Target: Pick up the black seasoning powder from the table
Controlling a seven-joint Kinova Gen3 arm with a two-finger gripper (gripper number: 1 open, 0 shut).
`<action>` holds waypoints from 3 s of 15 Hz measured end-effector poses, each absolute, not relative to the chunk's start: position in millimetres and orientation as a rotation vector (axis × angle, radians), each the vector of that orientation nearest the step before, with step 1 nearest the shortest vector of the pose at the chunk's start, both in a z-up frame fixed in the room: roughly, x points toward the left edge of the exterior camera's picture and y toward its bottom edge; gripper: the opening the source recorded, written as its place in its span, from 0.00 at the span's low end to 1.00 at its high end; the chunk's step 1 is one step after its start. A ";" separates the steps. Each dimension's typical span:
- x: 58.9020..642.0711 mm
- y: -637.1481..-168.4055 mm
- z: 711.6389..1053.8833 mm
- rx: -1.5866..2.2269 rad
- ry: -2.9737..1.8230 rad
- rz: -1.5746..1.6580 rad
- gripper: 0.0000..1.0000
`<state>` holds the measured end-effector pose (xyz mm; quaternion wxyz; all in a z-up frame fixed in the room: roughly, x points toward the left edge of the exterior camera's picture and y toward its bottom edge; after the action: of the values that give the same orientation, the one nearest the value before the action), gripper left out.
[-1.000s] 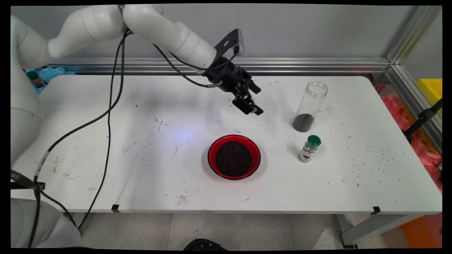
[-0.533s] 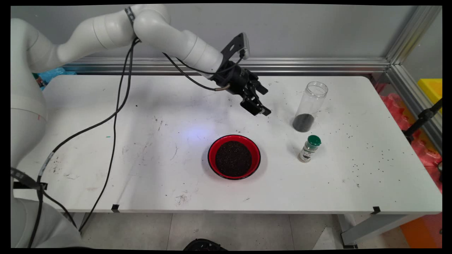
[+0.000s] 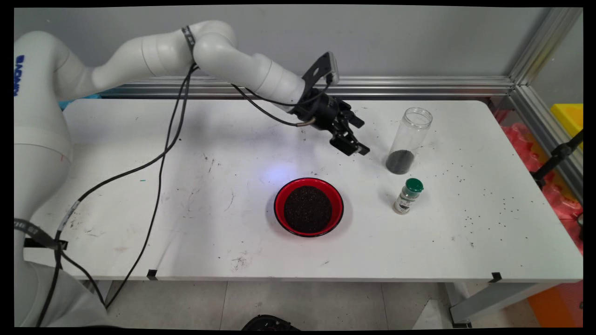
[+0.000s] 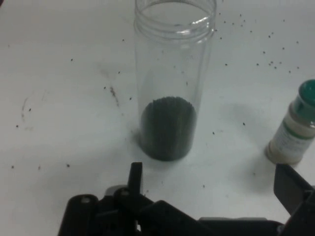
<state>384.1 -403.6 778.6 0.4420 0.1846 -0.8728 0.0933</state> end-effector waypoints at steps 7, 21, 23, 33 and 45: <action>365.3 -415.4 757.4 0.466 -2.123 0.225 1.00; 334.0 -437.3 716.8 0.513 -2.042 0.211 1.00; 329.7 -439.3 713.0 0.511 -2.036 0.207 1.00; 313.3 -447.8 698.8 0.518 -2.012 0.198 1.00; 302.6 -452.3 690.2 0.502 -2.014 0.197 1.00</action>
<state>302.6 -452.3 690.2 0.5042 0.2080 -0.8342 0.0815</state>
